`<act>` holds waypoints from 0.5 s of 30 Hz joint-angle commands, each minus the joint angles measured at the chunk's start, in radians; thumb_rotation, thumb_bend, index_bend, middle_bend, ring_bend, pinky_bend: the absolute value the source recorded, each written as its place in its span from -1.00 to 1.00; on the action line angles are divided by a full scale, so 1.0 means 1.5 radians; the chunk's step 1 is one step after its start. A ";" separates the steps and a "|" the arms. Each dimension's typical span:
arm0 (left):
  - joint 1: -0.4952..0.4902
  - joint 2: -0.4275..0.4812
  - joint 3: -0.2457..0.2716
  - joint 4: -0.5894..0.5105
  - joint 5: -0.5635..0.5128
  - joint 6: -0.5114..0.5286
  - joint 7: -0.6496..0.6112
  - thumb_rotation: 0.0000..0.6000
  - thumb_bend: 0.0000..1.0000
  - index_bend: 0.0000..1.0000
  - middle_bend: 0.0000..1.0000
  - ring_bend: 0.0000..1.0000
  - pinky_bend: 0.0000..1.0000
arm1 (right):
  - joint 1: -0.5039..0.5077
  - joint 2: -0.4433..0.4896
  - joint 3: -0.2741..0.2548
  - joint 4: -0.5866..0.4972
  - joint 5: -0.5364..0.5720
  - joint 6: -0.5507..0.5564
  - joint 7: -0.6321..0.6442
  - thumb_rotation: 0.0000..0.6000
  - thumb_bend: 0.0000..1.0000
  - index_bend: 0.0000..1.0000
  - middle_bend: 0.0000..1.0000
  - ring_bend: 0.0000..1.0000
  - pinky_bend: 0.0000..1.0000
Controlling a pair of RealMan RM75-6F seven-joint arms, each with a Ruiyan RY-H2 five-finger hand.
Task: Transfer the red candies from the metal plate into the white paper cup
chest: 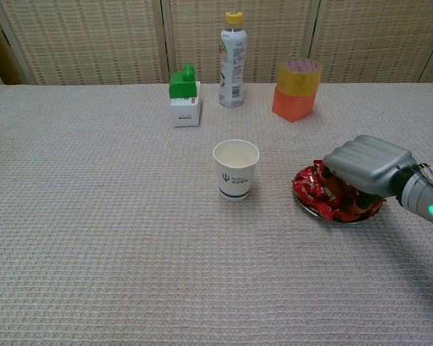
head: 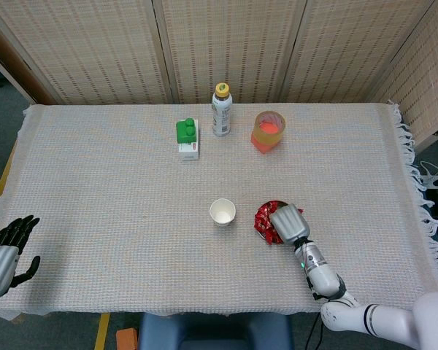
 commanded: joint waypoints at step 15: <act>0.000 0.000 0.000 0.000 0.000 0.000 -0.001 1.00 -0.08 -1.00 -1.00 -1.00 -0.72 | 0.008 0.041 0.028 -0.070 -0.001 0.027 0.013 1.00 -0.24 0.68 0.32 0.32 0.76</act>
